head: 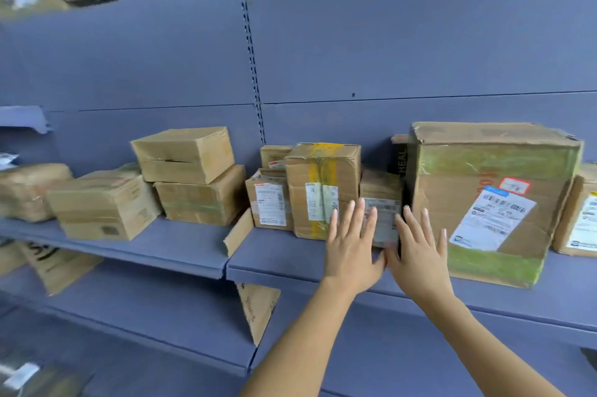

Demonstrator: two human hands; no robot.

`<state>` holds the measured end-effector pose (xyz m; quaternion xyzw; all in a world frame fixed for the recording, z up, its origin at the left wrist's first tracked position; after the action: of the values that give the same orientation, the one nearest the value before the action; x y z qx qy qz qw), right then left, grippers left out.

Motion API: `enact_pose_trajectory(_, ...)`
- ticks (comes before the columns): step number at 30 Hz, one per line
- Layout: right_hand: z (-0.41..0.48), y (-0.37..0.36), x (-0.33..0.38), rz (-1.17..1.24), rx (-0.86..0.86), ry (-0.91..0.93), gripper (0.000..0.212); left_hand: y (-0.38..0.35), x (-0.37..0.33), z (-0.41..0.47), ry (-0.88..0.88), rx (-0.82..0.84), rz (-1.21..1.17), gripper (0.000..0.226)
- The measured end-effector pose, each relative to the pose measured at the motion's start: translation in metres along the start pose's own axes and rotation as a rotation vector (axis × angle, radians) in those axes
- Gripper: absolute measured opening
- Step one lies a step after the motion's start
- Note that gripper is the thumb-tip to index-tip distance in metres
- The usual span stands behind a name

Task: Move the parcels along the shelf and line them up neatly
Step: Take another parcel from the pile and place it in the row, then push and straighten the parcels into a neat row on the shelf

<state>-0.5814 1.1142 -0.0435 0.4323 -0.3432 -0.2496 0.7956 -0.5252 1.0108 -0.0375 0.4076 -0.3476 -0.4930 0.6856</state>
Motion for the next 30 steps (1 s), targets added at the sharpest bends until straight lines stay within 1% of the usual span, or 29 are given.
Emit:
enact_pose_trajectory(2, 0.007, -0.011, 0.033, 0.049, 0.001, 0.061, 0.057, 0.008, 0.041, -0.007, 0.040, -0.039, 0.022, 0.075)
enact_pose_trajectory(5, 0.018, -0.032, 0.081, 0.070, -0.002, 0.159, 0.053, 0.019, 0.104, -0.022, 0.162, -0.050, 0.039, 0.076)
enact_pose_trajectory(8, 0.029, -0.058, 0.129, 0.066, -0.013, 0.227, 0.058, 0.028, 0.160, -0.048, 0.237, -0.039, 0.047, 0.073)
enact_pose_trajectory(14, 0.037, -0.107, 0.248, 0.135, 0.042, 0.358, 0.063, 0.039, 0.278, -0.104, 0.387, -0.020, 0.142, 0.072)
enact_pose_trajectory(17, 0.041, -0.123, 0.302, 0.205, 0.097, 0.395, 0.058, 0.046, 0.329, -0.132, 0.446, -0.012, 0.182, 0.072)
enact_pose_trajectory(21, 0.045, -0.145, 0.361, 0.262, 0.127, 0.450, 0.061, 0.054, 0.387, -0.166, 0.500, -0.023, 0.218, 0.066)
enact_pose_trajectory(26, 0.048, -0.175, 0.420, 0.251, 0.210, 0.530, 0.061, 0.058, 0.442, -0.186, 0.569, 0.011, 0.224, 0.065)
enact_pose_trajectory(30, 0.066, -0.197, 0.457, 0.277, 0.196, 0.594, 0.060, 0.053, 0.477, -0.188, 0.591, 0.002, 0.222, 0.060)
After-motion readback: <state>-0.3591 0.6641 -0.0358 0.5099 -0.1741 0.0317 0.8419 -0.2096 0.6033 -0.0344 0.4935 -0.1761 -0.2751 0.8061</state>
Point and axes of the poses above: each hand's wrist, its own z-axis towards the middle knuckle, its own y-axis out of the back of the hand, x = y × z, the point moved 6 cm from there along z, towards the middle knuckle, and after that the axes turned 6 degrees about x, right-handed, at the moved point
